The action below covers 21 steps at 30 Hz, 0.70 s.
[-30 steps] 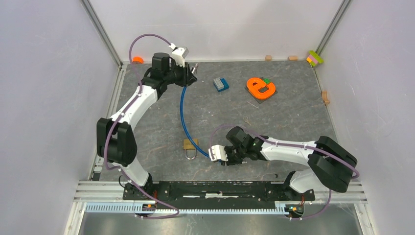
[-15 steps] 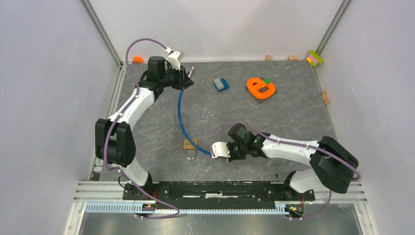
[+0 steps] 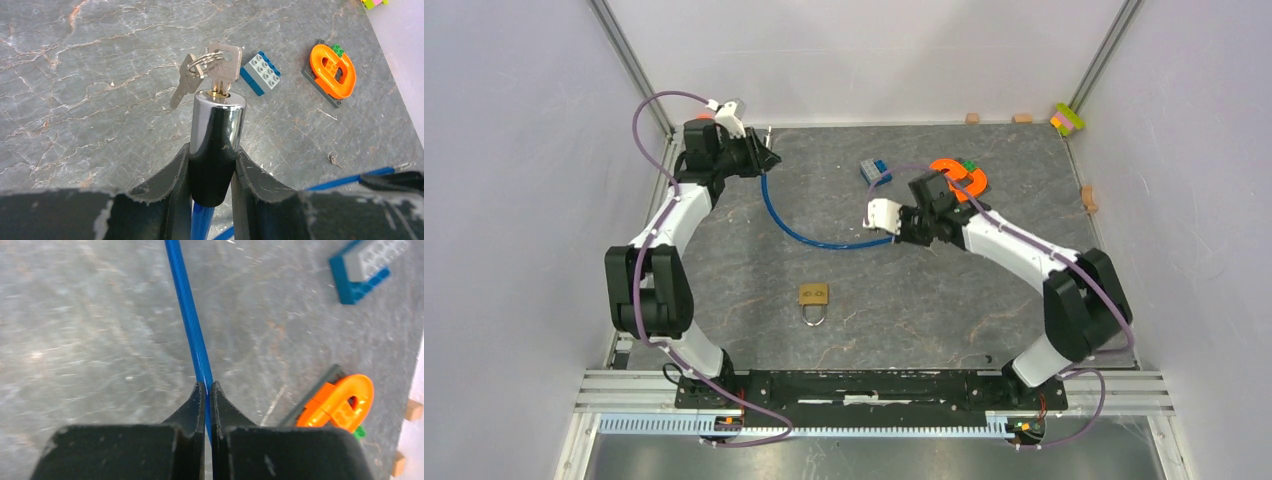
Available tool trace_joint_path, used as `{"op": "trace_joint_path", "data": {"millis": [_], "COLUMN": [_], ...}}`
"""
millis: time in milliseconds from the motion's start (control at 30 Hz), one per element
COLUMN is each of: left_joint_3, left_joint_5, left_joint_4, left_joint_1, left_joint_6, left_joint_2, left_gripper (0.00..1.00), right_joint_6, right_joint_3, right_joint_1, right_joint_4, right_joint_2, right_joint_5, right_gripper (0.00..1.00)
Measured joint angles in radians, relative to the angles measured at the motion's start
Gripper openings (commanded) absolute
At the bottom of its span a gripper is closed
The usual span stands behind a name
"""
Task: Unlock with the key
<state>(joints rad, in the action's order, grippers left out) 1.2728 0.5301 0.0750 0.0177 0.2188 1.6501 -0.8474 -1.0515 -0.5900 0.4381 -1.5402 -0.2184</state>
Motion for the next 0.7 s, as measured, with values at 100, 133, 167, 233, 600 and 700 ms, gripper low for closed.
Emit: {"op": "trace_joint_path", "data": {"millis": [100, 133, 167, 233, 600, 700], "left_joint_3": [-0.027, -0.034, -0.041, -0.060, -0.092, -0.092], "left_joint_5": [-0.015, -0.023, -0.029, -0.040, -0.084, -0.085], "left_joint_4": [-0.046, -0.061, -0.079, -0.109, -0.184, -0.203], "left_joint_1": [-0.006, -0.006, -0.006, -0.008, -0.023, -0.035], "left_joint_6": [0.026, 0.039, 0.054, 0.087, 0.172, 0.193], "left_joint_2": [0.010, 0.017, 0.026, 0.047, 0.168, 0.192], "left_gripper": [0.02, 0.02, 0.02, 0.02, 0.02, 0.02], "right_joint_6": [-0.023, -0.028, -0.034, -0.044, -0.068, -0.063], "right_joint_3": [-0.096, -0.117, -0.140, -0.175, -0.239, -0.239], "right_joint_1": [0.064, 0.076, 0.091, 0.124, 0.268, 0.261], "right_joint_4": [-0.004, -0.005, -0.010, -0.016, -0.008, -0.007], "right_joint_2": [-0.089, -0.113, -0.140, -0.194, -0.320, -0.320], "right_joint_5": [0.009, 0.011, 0.014, 0.018, -0.044, -0.095], "right_gripper": [0.00, 0.00, 0.00, 0.00, 0.15, 0.25]}}
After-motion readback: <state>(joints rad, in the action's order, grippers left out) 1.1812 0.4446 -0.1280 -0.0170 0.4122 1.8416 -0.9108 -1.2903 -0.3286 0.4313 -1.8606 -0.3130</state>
